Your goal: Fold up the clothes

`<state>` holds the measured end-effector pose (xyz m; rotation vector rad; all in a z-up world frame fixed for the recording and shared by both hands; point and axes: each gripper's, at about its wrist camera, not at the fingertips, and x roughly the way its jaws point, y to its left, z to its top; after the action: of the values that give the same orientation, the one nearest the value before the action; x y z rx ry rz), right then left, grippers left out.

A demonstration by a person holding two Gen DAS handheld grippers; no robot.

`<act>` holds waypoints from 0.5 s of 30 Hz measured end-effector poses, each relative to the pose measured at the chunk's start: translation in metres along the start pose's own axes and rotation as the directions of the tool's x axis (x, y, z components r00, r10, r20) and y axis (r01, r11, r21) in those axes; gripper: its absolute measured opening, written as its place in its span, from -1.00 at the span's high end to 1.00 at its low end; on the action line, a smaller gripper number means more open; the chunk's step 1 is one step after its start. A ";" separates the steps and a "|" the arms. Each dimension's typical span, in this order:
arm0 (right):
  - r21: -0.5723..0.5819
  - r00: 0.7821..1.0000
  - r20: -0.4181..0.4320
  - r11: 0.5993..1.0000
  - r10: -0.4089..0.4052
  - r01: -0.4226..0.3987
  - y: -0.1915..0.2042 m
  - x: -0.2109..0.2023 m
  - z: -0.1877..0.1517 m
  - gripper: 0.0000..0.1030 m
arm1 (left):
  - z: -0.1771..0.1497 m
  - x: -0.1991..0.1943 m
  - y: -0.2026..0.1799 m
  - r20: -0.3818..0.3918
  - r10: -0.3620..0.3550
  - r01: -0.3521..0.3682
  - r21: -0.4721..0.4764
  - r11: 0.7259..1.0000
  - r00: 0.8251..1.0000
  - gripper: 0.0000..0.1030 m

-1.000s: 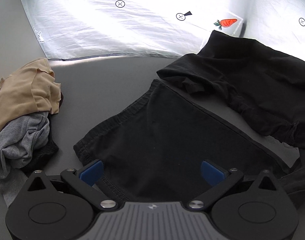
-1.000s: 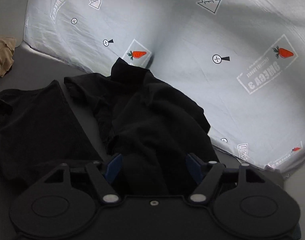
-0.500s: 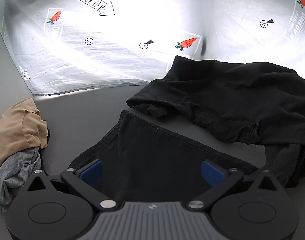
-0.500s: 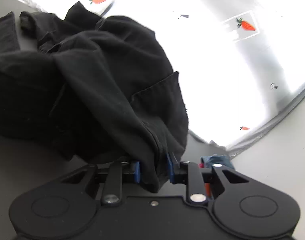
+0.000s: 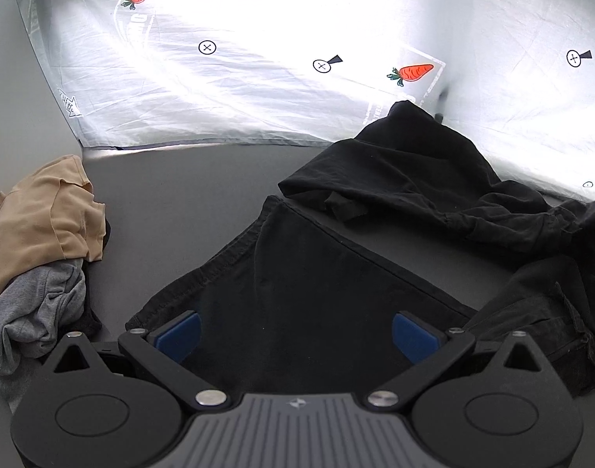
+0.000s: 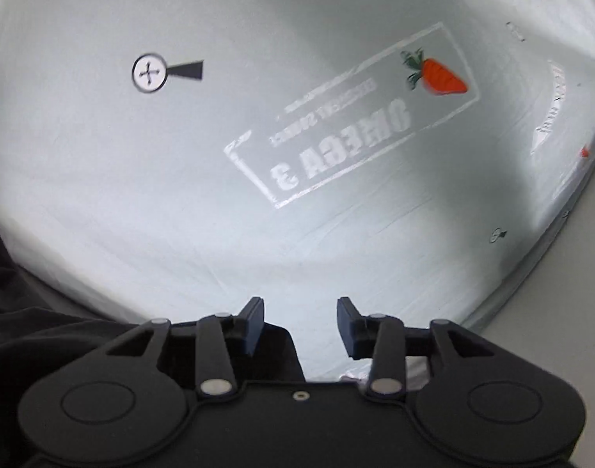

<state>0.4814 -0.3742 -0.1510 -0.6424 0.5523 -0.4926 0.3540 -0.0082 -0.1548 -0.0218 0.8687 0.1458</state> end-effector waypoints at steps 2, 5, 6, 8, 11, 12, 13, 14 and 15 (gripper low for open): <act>0.086 0.999 0.003 0.995 0.051 -0.052 -0.003 -0.017 -0.012 0.13 | -0.001 0.001 0.000 0.003 0.010 -0.010 0.008 1.000 1.000 -1.00; 0.250 0.985 -0.025 0.955 0.173 -0.161 -0.022 -0.071 -0.042 -0.28 | -0.003 0.009 -0.002 -0.030 -0.004 0.004 0.005 1.000 1.000 -1.00; 0.316 0.975 -0.042 0.929 0.217 -0.193 -0.028 -0.090 -0.054 -0.30 | -0.004 0.011 -0.004 -0.040 -0.015 0.015 0.007 1.000 0.999 -1.00; 0.463 0.937 -0.081 0.845 0.341 -0.268 -0.039 -0.118 -0.083 -0.31 | -0.005 0.013 -0.009 -0.054 -0.034 0.036 0.023 0.999 0.998 -1.00; 0.720 0.871 -0.092 0.636 0.482 -0.276 -0.054 -0.144 -0.132 -0.52 | -0.005 0.010 -0.019 -0.048 -0.054 0.057 0.063 0.996 0.997 -1.00; 0.779 0.854 -0.081 0.567 0.513 -0.267 -0.056 -0.143 -0.147 -0.73 | -0.006 0.008 -0.021 -0.047 -0.063 0.067 0.073 0.995 0.997 -1.00; 0.827 0.833 -0.089 0.507 0.546 -0.244 -0.057 -0.134 -0.158 -0.74 | -0.006 0.007 -0.024 -0.046 -0.073 0.077 0.084 0.994 0.996 -1.00; 0.870 0.811 -0.098 0.446 0.577 -0.212 -0.057 -0.126 -0.167 -0.73 | -0.007 0.006 -0.025 -0.048 -0.080 0.085 0.092 0.992 0.996 -1.00; 0.925 0.781 -0.077 0.337 0.620 -0.177 -0.058 -0.115 -0.180 -0.73 | -0.008 0.005 -0.027 -0.048 -0.085 0.089 0.100 0.991 0.995 -1.00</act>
<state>0.2706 -0.4235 -0.1953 0.6950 0.7428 -0.3510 0.3546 -0.0346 -0.1648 0.0325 0.9165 0.0195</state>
